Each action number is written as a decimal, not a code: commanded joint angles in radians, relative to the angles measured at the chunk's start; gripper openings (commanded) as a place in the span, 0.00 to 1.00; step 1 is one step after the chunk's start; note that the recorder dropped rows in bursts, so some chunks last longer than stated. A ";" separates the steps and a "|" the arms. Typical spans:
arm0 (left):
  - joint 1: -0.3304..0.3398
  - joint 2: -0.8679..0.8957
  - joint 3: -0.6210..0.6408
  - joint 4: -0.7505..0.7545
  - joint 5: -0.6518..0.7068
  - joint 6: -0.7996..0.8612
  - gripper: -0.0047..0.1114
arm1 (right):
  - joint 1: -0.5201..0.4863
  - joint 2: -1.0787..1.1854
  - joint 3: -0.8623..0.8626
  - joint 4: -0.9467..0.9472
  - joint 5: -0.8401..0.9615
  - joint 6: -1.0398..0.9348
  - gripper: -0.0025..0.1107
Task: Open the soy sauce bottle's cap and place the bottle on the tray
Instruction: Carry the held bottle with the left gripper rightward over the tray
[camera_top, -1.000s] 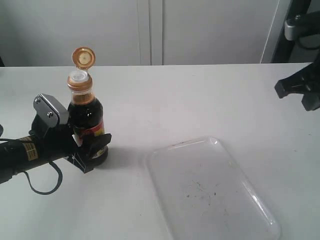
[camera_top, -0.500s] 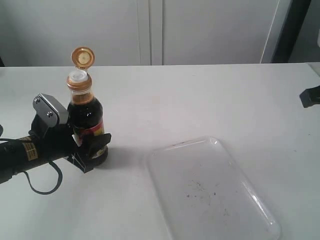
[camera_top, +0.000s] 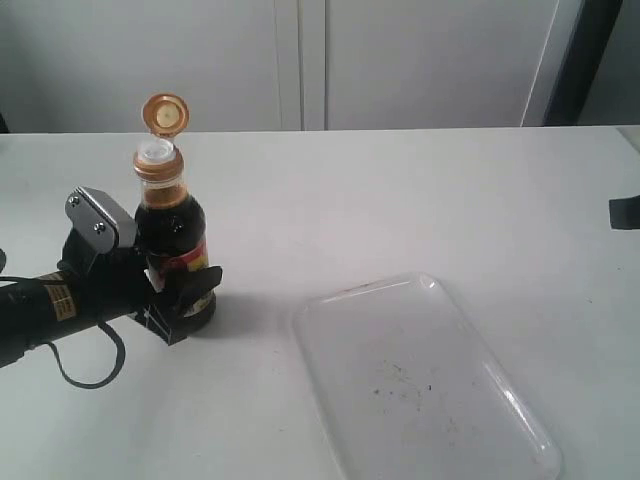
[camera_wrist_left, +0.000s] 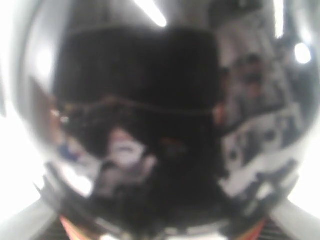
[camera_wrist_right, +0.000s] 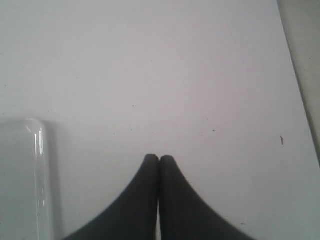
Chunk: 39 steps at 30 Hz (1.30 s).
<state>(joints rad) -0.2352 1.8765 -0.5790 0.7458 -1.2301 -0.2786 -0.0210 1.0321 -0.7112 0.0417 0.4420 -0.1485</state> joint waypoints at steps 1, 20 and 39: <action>0.000 -0.052 0.009 -0.005 0.009 -0.010 0.04 | -0.007 -0.007 0.006 0.023 -0.048 -0.007 0.02; -0.064 -0.184 0.009 -0.031 0.009 -0.087 0.04 | -0.007 -0.007 0.006 0.097 -0.117 -0.007 0.02; -0.509 -0.179 -0.089 -0.304 0.009 -0.028 0.04 | -0.007 -0.001 0.006 0.151 -0.129 -0.007 0.02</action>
<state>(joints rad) -0.7070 1.7206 -0.6411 0.4861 -1.1252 -0.3131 -0.0210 1.0315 -0.7096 0.1854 0.3282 -0.1485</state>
